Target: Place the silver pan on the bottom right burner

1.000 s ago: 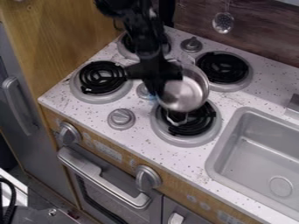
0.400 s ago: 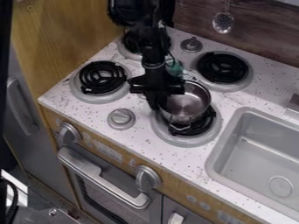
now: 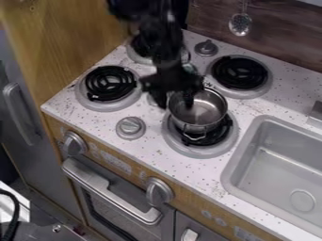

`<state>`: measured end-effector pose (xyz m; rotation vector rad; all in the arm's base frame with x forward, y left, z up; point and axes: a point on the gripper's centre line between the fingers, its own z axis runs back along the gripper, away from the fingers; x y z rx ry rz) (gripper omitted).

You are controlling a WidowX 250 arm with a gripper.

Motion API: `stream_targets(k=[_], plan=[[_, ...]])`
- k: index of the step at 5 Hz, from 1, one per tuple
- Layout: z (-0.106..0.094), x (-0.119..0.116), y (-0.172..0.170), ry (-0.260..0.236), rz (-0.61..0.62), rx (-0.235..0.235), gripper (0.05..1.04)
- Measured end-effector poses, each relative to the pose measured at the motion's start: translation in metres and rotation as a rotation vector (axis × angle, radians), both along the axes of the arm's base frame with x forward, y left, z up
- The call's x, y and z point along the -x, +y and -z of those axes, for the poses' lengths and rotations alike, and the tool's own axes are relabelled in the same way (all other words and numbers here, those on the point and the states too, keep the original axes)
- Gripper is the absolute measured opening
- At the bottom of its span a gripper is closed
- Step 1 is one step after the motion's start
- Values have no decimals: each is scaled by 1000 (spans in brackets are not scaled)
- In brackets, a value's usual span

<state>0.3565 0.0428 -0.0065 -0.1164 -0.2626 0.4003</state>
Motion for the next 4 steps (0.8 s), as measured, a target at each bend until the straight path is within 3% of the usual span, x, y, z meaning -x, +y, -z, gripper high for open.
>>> stream_targets(k=[1,2,3,4], plan=[[-25,4,-2,-50,41,14,1005],[-30,5,4,-104,201,-11,999],[-31,1,25,-151,250,-97,999],[-35,-1,34,-153,240,-106,999]])
